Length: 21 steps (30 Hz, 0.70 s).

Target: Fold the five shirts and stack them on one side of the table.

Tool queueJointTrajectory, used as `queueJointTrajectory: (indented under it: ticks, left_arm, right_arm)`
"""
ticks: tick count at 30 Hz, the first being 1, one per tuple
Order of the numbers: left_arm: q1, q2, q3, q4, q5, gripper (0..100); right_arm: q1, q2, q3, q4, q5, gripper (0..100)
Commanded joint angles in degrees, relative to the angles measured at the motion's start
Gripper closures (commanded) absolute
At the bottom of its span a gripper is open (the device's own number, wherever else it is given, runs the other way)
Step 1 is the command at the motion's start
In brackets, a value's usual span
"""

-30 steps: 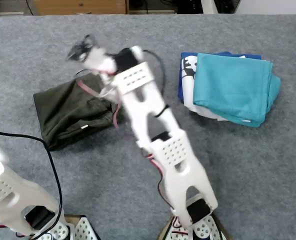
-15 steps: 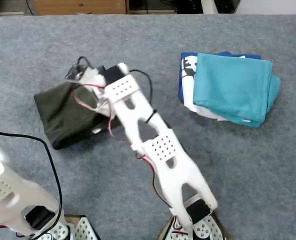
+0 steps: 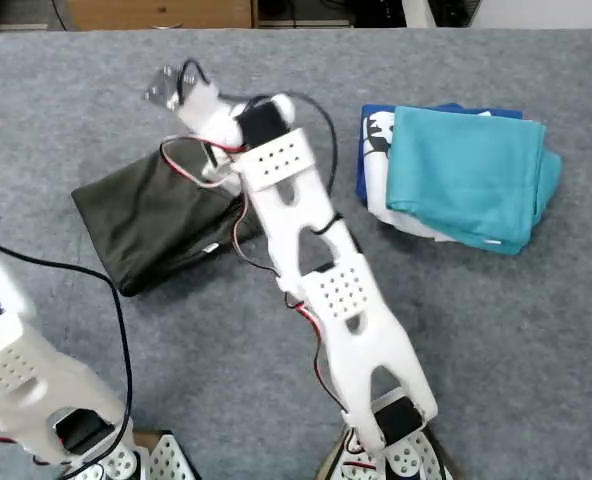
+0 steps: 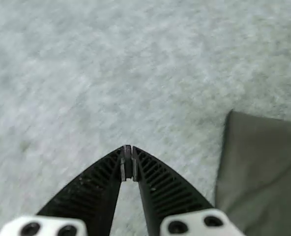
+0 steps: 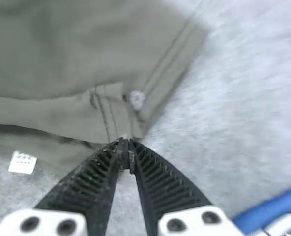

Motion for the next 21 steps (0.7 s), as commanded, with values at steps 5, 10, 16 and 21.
queueJointTrajectory:
  ticks: [5, 10, 16, 21]
  left_arm:
    - [13.7, 12.8, -2.6, -6.6, 0.1, 98]
    - [16.0, 23.3, -11.1, -2.0, 0.2, 98]
    - [15.1, 32.5, -25.8, 5.1, -0.2, 98]
    - [14.9, 39.2, -34.7, 6.0, -0.3, 98]
  right_arm:
    - [-3.0, -6.3, 10.6, -16.1, -3.6, 99.7]
    - [-5.5, 1.3, 16.4, -33.8, -6.9, 99.7]
    - [-4.9, 3.6, 14.0, -20.7, -6.7, 99.7]
    - [-3.6, 3.6, 5.0, -4.6, -2.8, 99.7]
